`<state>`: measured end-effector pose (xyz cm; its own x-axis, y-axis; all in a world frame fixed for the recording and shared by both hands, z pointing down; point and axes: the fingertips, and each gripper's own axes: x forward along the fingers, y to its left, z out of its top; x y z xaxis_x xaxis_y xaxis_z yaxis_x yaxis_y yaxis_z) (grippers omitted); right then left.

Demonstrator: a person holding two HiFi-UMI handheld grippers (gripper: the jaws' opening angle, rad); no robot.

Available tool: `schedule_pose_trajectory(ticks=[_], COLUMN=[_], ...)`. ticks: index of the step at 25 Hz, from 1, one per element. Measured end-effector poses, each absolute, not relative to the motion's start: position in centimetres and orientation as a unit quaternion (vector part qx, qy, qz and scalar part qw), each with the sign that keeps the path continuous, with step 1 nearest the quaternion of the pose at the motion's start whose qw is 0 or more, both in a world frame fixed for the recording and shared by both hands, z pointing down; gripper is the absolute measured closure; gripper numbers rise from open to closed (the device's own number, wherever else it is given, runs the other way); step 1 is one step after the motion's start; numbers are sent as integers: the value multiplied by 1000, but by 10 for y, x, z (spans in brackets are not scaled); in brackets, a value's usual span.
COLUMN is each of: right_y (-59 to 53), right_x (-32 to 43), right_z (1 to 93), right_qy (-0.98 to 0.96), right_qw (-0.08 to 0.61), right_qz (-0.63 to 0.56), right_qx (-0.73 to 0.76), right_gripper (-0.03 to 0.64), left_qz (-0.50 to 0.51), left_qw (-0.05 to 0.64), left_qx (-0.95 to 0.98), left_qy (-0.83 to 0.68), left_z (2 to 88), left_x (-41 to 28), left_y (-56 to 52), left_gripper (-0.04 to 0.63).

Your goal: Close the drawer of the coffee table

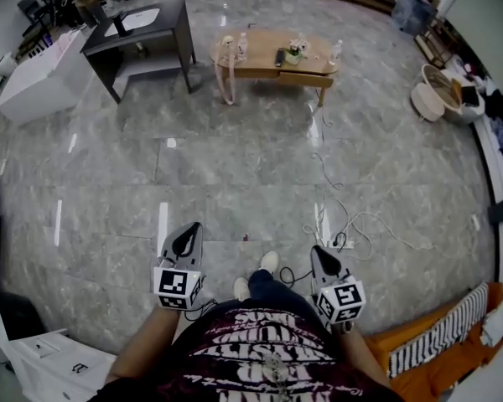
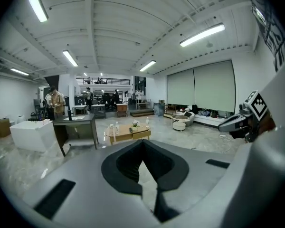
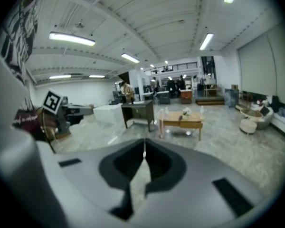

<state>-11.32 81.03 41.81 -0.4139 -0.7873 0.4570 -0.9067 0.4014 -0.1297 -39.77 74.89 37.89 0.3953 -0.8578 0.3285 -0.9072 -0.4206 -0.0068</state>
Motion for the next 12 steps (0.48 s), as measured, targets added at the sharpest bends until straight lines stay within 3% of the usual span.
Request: schedule_pose_trajectory(ticks=[12], right_y=[790], right_x=[-92], right_z=[427], right_qy=[-809], right_qw=[176], right_qz=[180], right_qx=[532], right_gripper=[581], left_qz=[150], left_qw=[103], left_qx=[841], left_qy=[-510], left_z=[405], left_x=[-365], left_y=[711], left_gripper=[572])
